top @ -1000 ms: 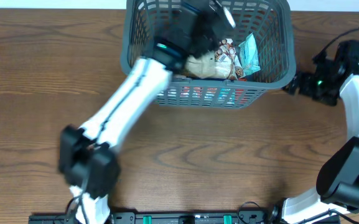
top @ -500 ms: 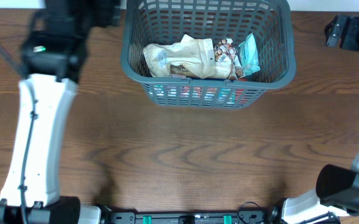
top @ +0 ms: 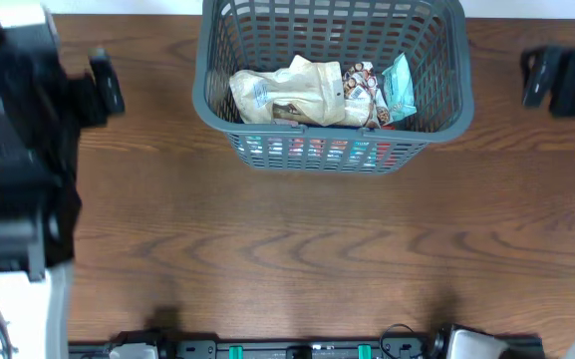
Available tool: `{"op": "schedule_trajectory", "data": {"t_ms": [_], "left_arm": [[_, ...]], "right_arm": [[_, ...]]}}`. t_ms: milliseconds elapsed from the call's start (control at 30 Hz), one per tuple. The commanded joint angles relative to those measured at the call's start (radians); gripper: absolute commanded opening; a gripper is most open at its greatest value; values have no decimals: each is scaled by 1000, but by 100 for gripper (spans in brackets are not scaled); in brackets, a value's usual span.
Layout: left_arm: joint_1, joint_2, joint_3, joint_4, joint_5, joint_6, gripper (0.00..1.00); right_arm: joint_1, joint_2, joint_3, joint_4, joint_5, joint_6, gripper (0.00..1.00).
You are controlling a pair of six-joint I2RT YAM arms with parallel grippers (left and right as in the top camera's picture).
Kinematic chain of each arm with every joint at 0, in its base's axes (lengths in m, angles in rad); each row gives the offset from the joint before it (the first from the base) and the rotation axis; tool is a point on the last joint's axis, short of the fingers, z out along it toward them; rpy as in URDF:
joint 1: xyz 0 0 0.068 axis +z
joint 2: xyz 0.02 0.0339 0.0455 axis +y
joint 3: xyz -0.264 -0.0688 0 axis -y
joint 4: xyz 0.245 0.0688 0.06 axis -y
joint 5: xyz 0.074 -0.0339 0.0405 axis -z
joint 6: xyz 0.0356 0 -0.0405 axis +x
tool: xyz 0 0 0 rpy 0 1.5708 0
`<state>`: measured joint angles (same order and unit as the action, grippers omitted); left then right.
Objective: Pack container
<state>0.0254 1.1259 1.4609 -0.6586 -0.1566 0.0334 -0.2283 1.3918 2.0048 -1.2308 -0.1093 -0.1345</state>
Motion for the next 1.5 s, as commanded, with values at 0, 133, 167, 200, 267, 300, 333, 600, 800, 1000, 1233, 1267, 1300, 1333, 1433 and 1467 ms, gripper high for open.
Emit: {"op": "schedule_trajectory", "data": {"t_ms": [0, 133, 167, 200, 267, 300, 333, 600, 800, 1000, 1233, 1267, 1300, 1333, 1433, 1467], "left_arm": [[2, -95, -194, 42, 57, -24, 99], [2, -226, -396, 104, 128, -40, 99], [2, -260, -438, 110, 143, -43, 99], [2, -288, -470, 112, 151, -43, 99], [2, -356, -542, 115, 165, -43, 99], [2, -390, -574, 115, 171, -42, 99], [2, -418, -599, 114, 173, -42, 99], [2, -605, -731, 105, 251, 37, 99], [2, -610, -733, 79, 251, 37, 99], [2, -610, -733, 76, 251, 37, 99], [2, -610, -733, 76, 251, 36, 99], [2, -610, -733, 76, 251, 37, 98], [2, -610, -733, 76, 251, 36, 99], [2, -610, -733, 76, 251, 37, 98], [2, -610, -733, 76, 251, 36, 99], [2, -610, -733, 76, 251, 37, 99]], "right_arm": [[49, -48, -144, -24, 9, 25, 99], [117, -191, -408, 21, 44, 103, 99], [138, -241, -491, 43, 57, 119, 99], [153, -280, -552, 60, 61, 130, 99], [187, -370, -689, 91, 61, 158, 99], [201, -414, -752, 102, 61, 175, 99], [216, -459, -811, 110, 61, 191, 99], [284, -747, -1102, 121, 61, 208, 99], [284, -817, -1132, 165, 61, 208, 99], [284, -816, -1132, 164, 61, 208, 99], [284, -816, -1132, 164, 60, 208, 99], [284, -816, -1132, 164, 61, 208, 99], [284, -816, -1132, 164, 60, 208, 99], [284, -816, -1132, 164, 61, 208, 99], [284, -816, -1132, 164, 61, 208, 99], [284, -816, -1132, 164, 61, 208, 99]]}}
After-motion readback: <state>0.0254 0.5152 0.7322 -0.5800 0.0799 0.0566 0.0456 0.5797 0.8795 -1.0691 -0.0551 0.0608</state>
